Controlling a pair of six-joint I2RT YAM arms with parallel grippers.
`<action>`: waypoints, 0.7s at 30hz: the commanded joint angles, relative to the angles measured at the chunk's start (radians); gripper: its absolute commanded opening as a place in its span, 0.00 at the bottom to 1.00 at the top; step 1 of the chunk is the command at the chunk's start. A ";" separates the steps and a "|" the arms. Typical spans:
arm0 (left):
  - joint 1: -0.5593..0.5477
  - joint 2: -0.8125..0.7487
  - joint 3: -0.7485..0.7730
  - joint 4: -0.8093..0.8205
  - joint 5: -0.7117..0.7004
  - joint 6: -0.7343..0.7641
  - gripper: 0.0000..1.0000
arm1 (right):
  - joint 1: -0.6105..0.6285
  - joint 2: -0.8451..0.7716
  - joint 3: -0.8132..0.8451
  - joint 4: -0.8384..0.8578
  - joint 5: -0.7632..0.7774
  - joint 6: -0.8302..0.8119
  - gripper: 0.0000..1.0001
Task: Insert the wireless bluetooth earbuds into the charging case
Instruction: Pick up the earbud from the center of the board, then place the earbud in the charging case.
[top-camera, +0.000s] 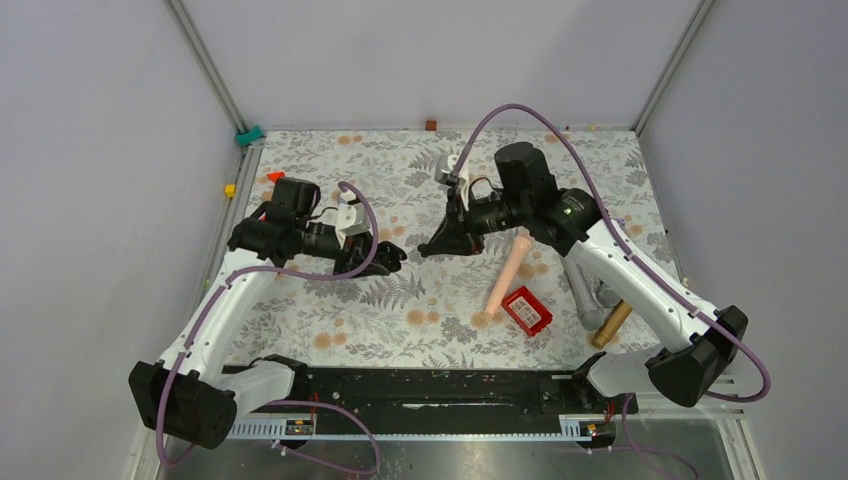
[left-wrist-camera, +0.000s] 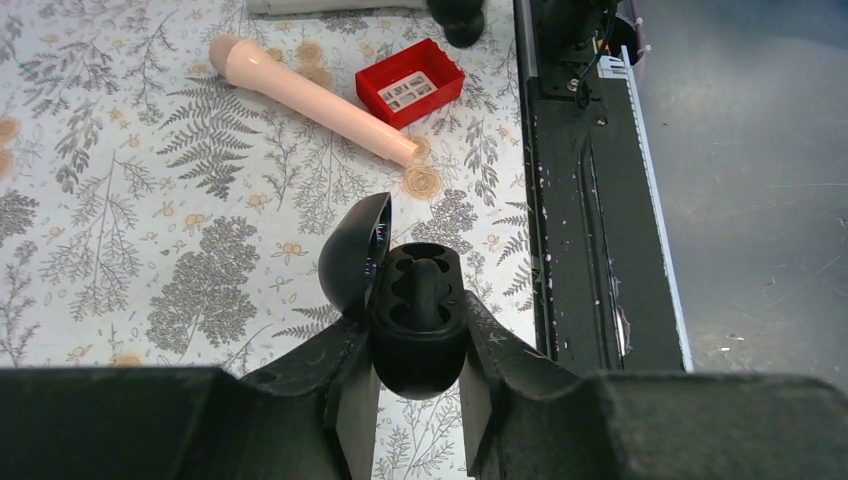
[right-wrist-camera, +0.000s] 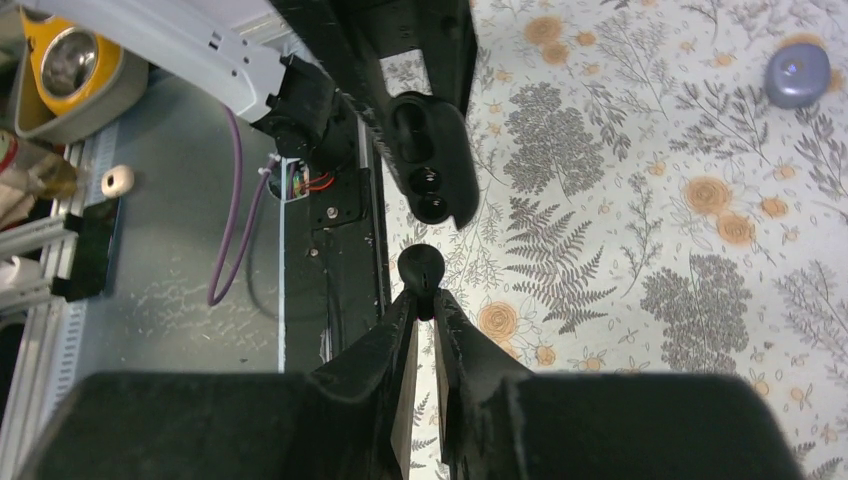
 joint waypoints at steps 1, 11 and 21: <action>0.000 -0.012 -0.015 0.012 0.052 0.017 0.01 | 0.059 0.014 0.030 -0.057 -0.010 -0.107 0.17; -0.002 0.021 -0.027 0.010 0.084 0.027 0.04 | 0.112 0.075 0.059 -0.090 0.040 -0.138 0.17; -0.003 0.052 -0.032 0.011 0.112 0.020 0.05 | 0.155 0.094 0.057 -0.089 0.083 -0.155 0.16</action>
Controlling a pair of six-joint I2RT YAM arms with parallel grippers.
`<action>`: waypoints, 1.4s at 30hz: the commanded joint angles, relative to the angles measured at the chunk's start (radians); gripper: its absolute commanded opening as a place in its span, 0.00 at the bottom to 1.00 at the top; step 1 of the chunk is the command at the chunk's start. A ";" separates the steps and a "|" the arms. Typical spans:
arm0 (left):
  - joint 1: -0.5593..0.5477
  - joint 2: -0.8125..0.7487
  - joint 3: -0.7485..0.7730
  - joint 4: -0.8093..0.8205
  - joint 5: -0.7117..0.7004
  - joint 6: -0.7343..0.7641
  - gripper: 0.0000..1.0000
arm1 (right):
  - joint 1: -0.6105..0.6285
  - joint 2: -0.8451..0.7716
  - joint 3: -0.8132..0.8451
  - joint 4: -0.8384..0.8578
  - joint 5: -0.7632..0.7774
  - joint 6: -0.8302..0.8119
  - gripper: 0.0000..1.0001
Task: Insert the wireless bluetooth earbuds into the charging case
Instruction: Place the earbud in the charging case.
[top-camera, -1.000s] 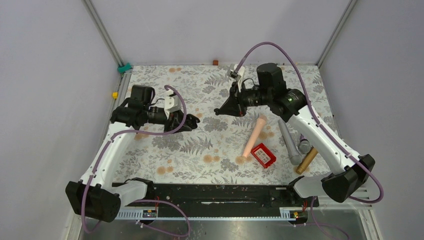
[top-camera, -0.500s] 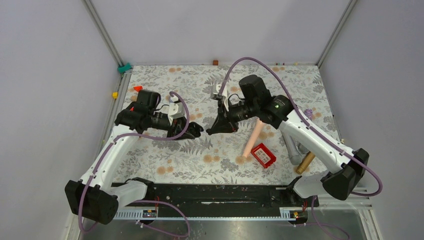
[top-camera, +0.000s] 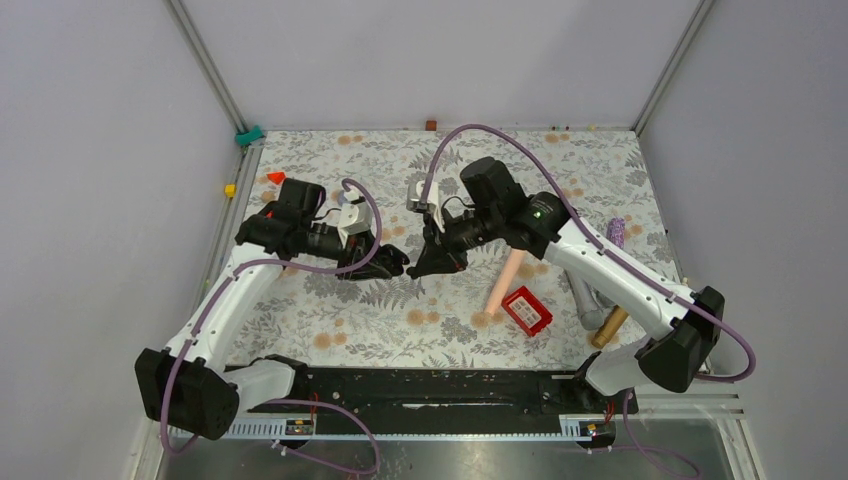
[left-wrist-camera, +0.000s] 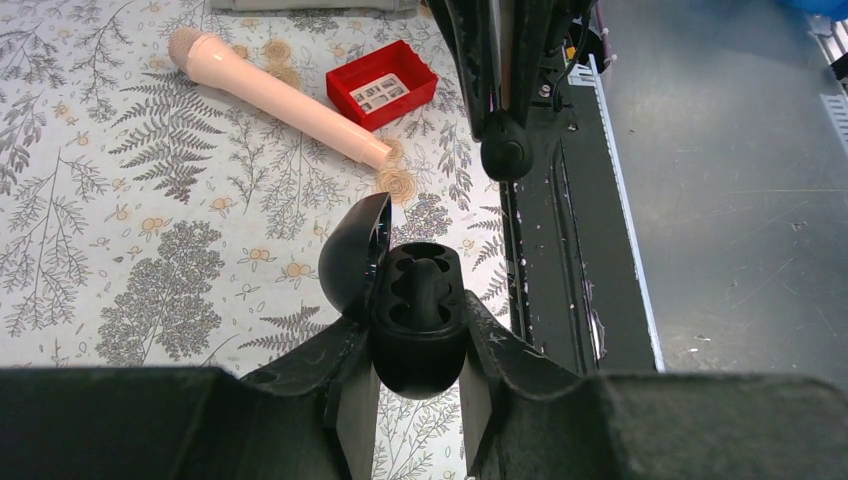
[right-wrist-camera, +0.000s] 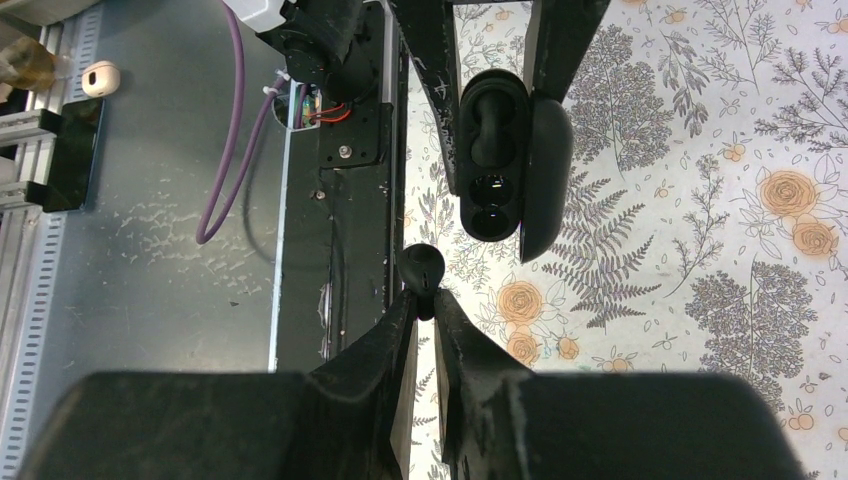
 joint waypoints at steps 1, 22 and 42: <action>-0.002 0.014 -0.007 0.021 0.065 0.014 0.06 | 0.026 0.007 0.038 0.003 0.036 -0.027 0.17; -0.019 0.035 -0.015 0.021 0.080 0.010 0.07 | 0.044 0.030 0.010 0.080 0.135 0.016 0.16; -0.018 0.032 -0.016 0.022 0.082 0.014 0.07 | 0.069 0.064 0.011 0.075 0.145 -0.005 0.16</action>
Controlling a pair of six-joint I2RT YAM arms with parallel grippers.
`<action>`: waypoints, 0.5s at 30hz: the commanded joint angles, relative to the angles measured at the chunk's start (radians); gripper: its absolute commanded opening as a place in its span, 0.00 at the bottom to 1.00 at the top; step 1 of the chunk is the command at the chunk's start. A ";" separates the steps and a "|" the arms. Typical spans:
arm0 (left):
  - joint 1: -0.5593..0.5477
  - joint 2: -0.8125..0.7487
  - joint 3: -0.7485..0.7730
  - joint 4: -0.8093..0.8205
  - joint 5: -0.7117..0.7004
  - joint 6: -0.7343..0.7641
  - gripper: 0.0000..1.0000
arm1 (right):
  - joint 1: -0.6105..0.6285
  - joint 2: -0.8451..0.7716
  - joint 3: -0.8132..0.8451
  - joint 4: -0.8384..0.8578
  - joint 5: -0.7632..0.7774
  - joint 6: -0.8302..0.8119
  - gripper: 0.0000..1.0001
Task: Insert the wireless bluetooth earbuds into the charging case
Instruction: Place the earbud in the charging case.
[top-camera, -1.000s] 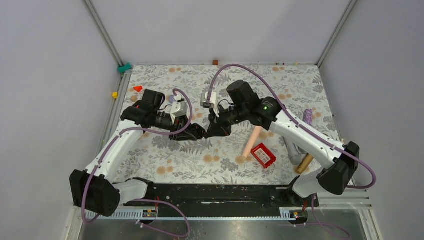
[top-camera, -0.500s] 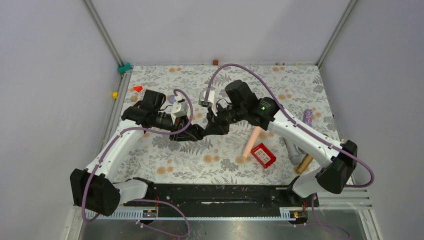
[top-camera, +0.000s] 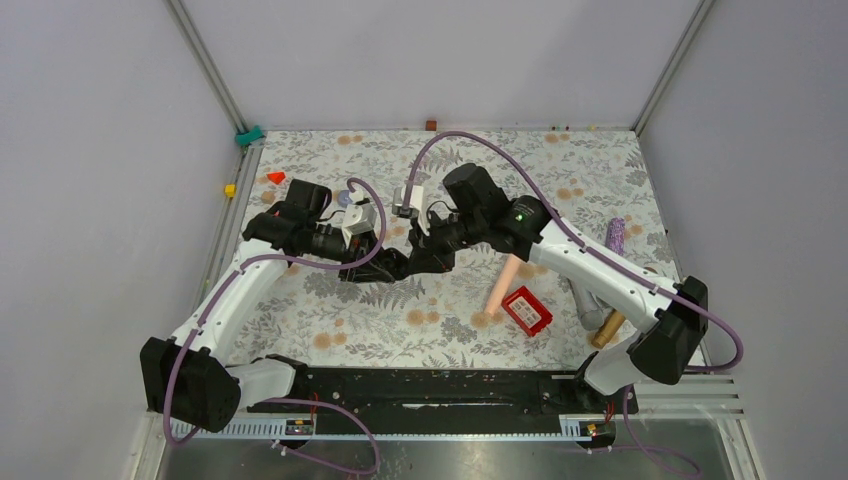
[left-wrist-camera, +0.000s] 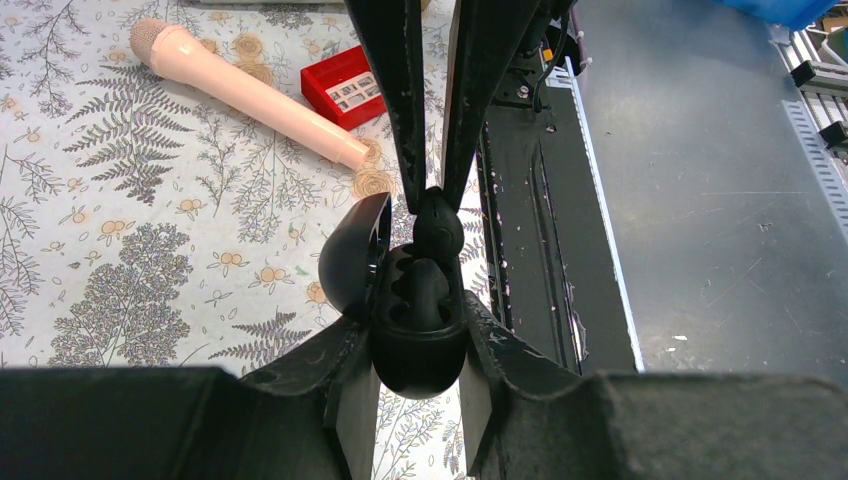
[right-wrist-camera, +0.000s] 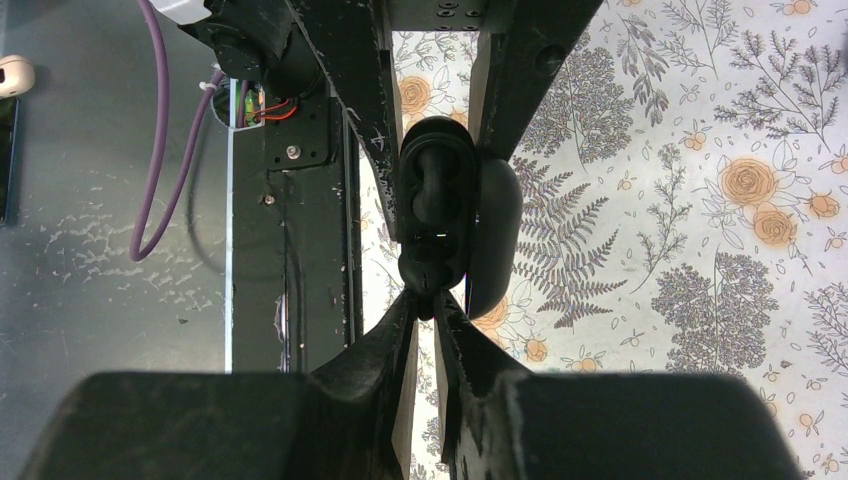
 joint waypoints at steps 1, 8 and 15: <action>-0.004 -0.007 -0.001 0.022 0.048 0.014 0.07 | 0.020 0.013 0.011 0.021 0.013 -0.010 0.16; -0.005 -0.009 -0.002 0.022 0.048 0.016 0.07 | 0.029 0.020 0.013 0.020 0.021 -0.011 0.15; -0.005 -0.008 -0.003 0.021 0.048 0.016 0.07 | 0.033 0.031 0.017 0.040 0.033 0.021 0.15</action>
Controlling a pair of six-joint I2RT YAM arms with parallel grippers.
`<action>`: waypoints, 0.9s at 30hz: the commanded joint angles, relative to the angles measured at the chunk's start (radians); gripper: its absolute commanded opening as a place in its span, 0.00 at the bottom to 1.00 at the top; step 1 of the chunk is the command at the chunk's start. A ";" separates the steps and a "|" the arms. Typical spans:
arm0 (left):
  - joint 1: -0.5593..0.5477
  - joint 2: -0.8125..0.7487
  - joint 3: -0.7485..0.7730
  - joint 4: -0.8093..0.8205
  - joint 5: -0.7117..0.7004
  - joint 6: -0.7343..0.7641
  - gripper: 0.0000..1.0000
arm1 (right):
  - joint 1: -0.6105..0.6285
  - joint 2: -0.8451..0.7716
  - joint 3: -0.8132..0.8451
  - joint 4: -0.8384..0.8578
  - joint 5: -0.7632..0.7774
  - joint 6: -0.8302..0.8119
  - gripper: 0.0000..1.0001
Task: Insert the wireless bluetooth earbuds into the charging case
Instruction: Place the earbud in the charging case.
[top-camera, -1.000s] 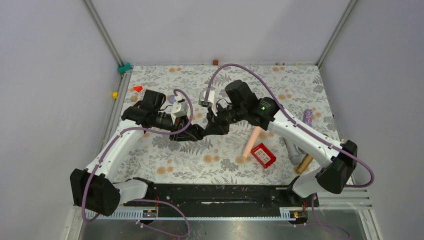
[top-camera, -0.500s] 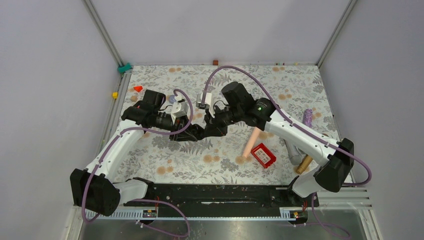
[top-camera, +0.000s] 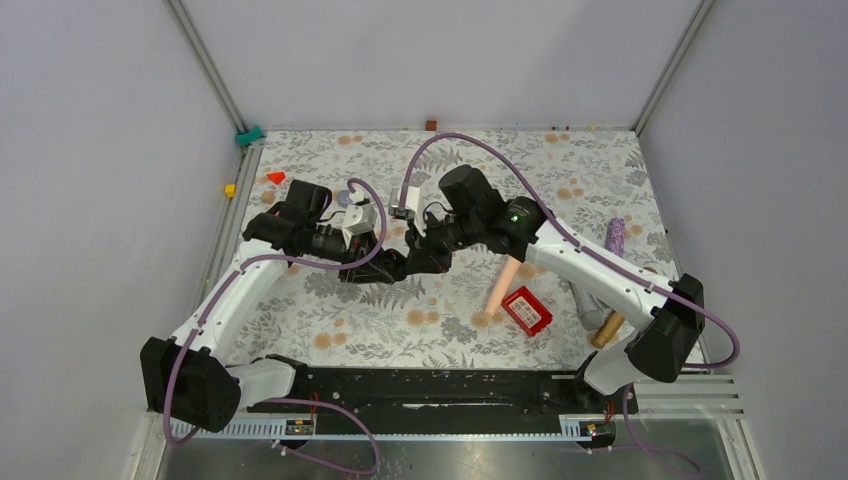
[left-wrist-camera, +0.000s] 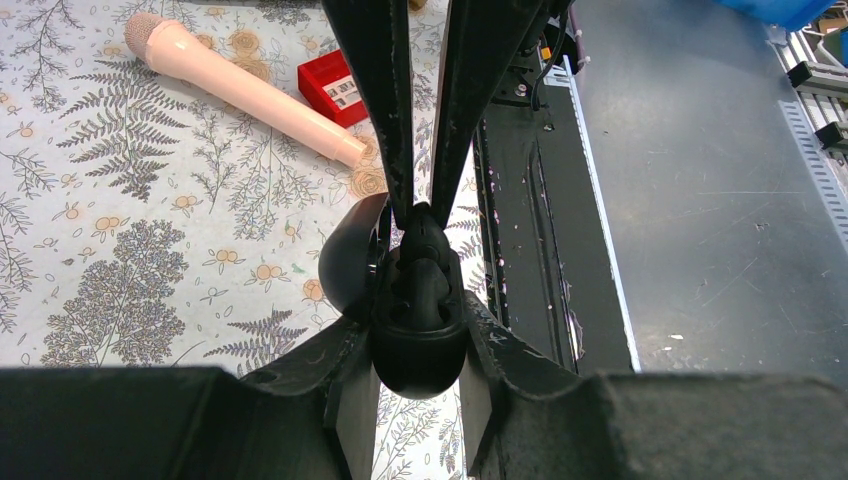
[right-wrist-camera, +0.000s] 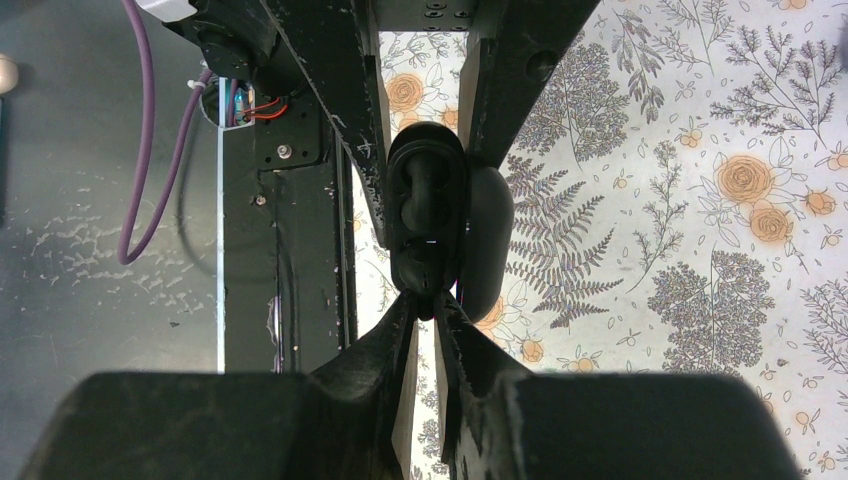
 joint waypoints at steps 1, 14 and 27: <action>-0.005 -0.008 -0.001 0.029 0.049 0.016 0.07 | 0.019 0.018 0.017 0.029 0.006 0.021 0.15; -0.004 -0.006 -0.002 0.029 0.048 0.017 0.07 | 0.027 0.034 0.085 -0.057 -0.010 0.017 0.29; -0.005 -0.002 0.002 0.029 0.051 0.013 0.08 | 0.025 -0.051 0.144 -0.145 0.037 -0.034 0.37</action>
